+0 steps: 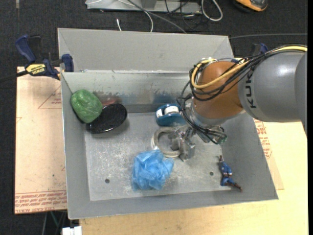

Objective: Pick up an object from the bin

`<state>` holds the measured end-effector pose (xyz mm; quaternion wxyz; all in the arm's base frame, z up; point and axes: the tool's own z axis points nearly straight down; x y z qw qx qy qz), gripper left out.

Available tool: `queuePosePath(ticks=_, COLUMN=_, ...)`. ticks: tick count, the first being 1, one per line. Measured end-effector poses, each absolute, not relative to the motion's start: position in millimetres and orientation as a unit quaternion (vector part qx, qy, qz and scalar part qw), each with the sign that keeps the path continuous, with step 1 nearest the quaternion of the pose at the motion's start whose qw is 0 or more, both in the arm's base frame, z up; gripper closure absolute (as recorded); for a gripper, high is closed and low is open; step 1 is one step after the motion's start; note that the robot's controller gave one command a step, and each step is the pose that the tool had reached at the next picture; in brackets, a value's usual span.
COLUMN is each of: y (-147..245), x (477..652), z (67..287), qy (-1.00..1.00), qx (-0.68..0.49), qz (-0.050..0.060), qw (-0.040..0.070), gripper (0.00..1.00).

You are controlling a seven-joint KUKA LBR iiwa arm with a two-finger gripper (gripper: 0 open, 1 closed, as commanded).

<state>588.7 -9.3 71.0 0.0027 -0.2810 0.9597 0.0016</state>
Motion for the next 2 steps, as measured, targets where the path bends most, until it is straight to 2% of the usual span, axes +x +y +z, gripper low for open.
queuePosePath(ticks=1, y=-9.2, x=588.7, z=72.7, qy=0.96, qx=-0.28, qz=0.002, qw=0.003, gripper=1.0)
queuePosePath(ticks=2, y=-8.7, x=588.5, z=83.9, qy=0.96, qx=-0.28, qz=0.002, qw=0.003, gripper=1.0)
